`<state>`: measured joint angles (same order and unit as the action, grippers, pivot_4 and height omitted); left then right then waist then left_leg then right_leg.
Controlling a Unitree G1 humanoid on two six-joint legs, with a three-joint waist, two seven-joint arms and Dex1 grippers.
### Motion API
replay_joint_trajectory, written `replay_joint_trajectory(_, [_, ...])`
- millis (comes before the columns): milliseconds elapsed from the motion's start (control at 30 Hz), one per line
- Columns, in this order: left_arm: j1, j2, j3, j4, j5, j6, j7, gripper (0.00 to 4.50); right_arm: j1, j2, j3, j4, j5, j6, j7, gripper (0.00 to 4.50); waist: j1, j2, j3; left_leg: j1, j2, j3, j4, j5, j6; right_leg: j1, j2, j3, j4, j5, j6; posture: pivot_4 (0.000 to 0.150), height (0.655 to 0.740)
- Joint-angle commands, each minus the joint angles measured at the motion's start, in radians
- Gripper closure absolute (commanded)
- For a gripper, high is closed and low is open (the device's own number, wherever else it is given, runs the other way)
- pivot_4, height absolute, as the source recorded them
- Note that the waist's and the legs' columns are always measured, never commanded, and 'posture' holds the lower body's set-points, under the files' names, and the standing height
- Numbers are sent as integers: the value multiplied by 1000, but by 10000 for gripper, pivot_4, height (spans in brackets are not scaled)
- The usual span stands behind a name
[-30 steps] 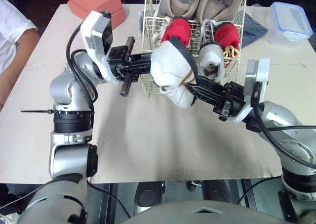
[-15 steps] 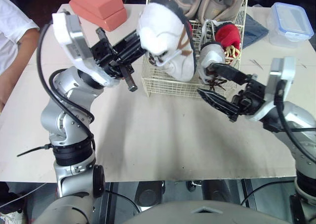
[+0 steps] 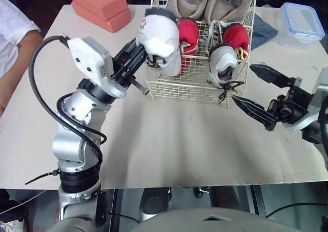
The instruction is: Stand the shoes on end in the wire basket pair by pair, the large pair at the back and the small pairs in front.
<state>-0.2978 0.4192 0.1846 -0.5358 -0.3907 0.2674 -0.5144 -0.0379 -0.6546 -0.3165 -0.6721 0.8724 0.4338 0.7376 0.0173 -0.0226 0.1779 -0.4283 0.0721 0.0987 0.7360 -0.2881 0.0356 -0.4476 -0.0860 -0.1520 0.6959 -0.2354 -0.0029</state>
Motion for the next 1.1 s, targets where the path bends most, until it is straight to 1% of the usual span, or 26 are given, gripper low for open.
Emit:
replay_joint_trajectory(33, [26,-11,-13,-13,45,-59,30,45000,4,-10,-29,-28,-8,-45,20,674,0,0,0,0,0,0,0,0,0,0,0,0,0,0,0,1500,6860])
replay_joint_trajectory(167, [44,-23,-37,35,67,-75,32,45000,-12,-4,-9,-38,-14,-52,6,674,0,0,0,0,0,0,0,0,0,0,0,0,0,-1,1,1500,6860])
replay_joint_trajectory(233, [41,-46,-48,58,58,-71,46,45000,-15,-2,-2,-41,-17,-53,0,674,0,0,0,1,0,0,0,0,0,0,0,0,1,-1,1,1500,6860])
replay_joint_trajectory(467, [75,-72,-103,89,58,-9,61,45000,-16,6,16,-58,-24,-54,-26,674,0,0,0,0,0,0,0,0,0,0,0,0,0,-1,1,1500,6860])
replay_joint_trajectory(733, [121,-66,-131,91,-24,125,41,45000,-30,20,39,-61,-44,-62,-51,674,0,3,-2,1,0,0,0,0,0,0,0,0,0,-1,1,1500,6860])
replay_joint_trajectory(767, [121,-63,-131,92,-35,131,34,35434,-31,21,40,-60,-46,-63,-51,0,0,3,-3,1,0,0,0,0,0,0,0,0,0,-1,1,1500,6860])
replay_joint_trajectory(800, [121,-63,-128,90,-48,136,31,32160,-32,22,41,-59,-47,-65,-51,0,0,3,-3,1,0,0,0,0,0,0,0,0,0,-1,1,1500,6860])
replay_joint_trajectory(833, [120,-64,-124,87,-55,133,31,27530,-31,22,41,-58,-48,-67,-50,0,1,3,-3,1,0,0,0,0,0,0,0,0,0,-1,1,1500,6860])
replay_joint_trajectory(867, [120,-69,-117,86,-59,121,33,24083,-30,23,42,-57,-49,-70,-49,0,2,3,-3,1,0,0,0,0,0,0,0,0,0,-1,1,1500,6860])
replay_joint_trajectory(900, [120,-71,-112,85,-61,112,34,18282,-30,23,42,-56,-50,-71,-49,0,4,3,-3,1,0,0,0,0,0,0,0,0,0,-1,1,1500,6860])
replay_joint_trajectory(933, [122,-74,-103,82,-63,98,33,14157,-28,24,42,-55,-51,-74,-47,0,4,3,-3,1,0,0,0,0,0,1,0,0,0,-1,1,1500,6860])
replay_joint_trajectory(967, [130,-77,-91,77,-62,74,34,8786,-25,25,40,-54,-52,-76,-45,0,4,3,-3,1,0,0,0,0,0,1,0,0,1,-1,2,1500,6860])
replay_joint_trajectory(1033, [148,-81,-65,62,-77,35,28,264,-21,27,35,-53,-51,-79,-44,0,2,4,-3,2,0,0,0,0,0,1,0,0,1,-2,3,1500,6860])
replay_joint_trajectory(1100, [186,-74,-33,44,-93,-28,-9,264,-7,27,18,-46,-47,-83,-38,0,-2,4,-3,2,0,0,0,0,0,1,0,0,1,-2,2,1500,6860])
